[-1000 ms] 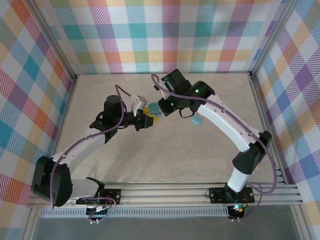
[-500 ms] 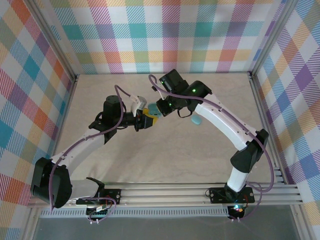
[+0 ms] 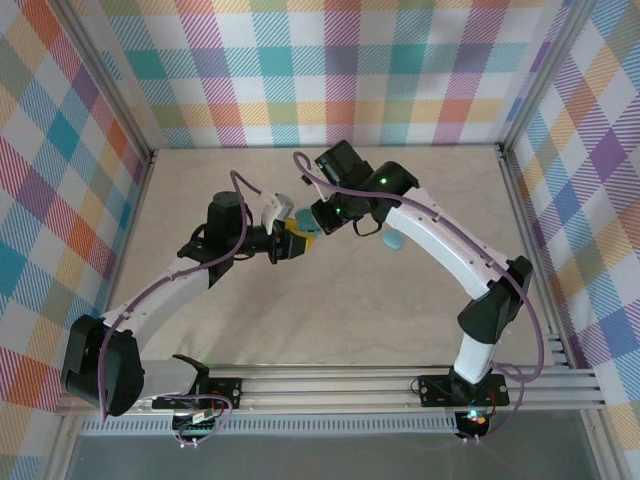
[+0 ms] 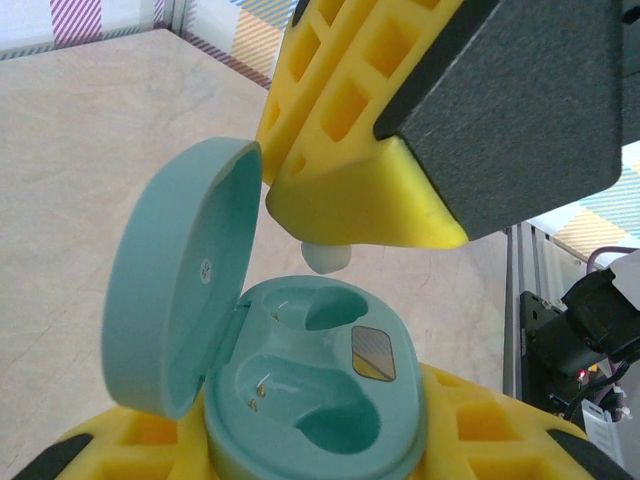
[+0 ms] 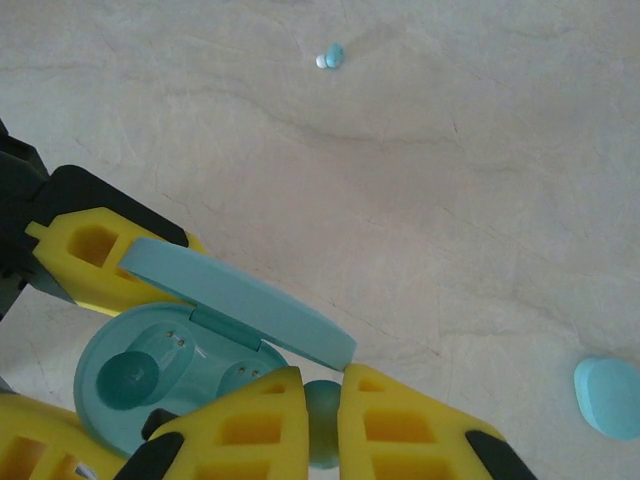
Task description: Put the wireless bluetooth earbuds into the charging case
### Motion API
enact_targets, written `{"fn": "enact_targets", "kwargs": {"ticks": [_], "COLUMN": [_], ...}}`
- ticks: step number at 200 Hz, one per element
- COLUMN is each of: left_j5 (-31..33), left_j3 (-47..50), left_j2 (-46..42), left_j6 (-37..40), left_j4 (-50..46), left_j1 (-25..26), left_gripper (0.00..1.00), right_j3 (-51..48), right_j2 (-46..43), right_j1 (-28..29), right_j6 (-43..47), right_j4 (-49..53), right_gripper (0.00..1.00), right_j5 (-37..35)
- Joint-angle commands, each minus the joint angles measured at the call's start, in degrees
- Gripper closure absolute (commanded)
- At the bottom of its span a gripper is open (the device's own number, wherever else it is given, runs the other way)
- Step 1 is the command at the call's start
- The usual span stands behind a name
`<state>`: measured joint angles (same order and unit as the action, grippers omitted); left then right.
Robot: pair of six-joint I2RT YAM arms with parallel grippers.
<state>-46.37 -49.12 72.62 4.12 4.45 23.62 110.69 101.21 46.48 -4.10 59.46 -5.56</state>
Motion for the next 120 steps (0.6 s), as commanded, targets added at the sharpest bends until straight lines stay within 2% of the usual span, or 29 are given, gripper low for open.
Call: {"fn": "enact_targets", "kwargs": {"ticks": [1,31,74,120], "left_j5": [-0.7,-0.3,1.1,1.1], "left_j3": [-1.4,-1.2,-1.5,-3.1], "left_j2": [-1.7,-1.8,-1.4,-0.2], "left_j6": [0.7,0.2,-1.3,-3.2], "left_j4": [2.3,2.5,3.0,2.6], "left_j1": [0.6,0.7,0.6,0.5], "left_gripper": [0.86,0.86,0.87,0.87], "right_j3": [1.1,1.0,0.0,-0.6], "right_j2": [1.5,1.3,-2.1,-4.9], "right_j1": [0.9,0.9,0.8,0.7], "right_j6": [0.2,-0.4,-1.1,-1.2], "right_j4": [1.1,1.0,0.2,-1.2], "right_gripper": [0.88,0.88,0.88,0.87], "right_j5": [2.6,3.2,-1.7,-2.0]}}
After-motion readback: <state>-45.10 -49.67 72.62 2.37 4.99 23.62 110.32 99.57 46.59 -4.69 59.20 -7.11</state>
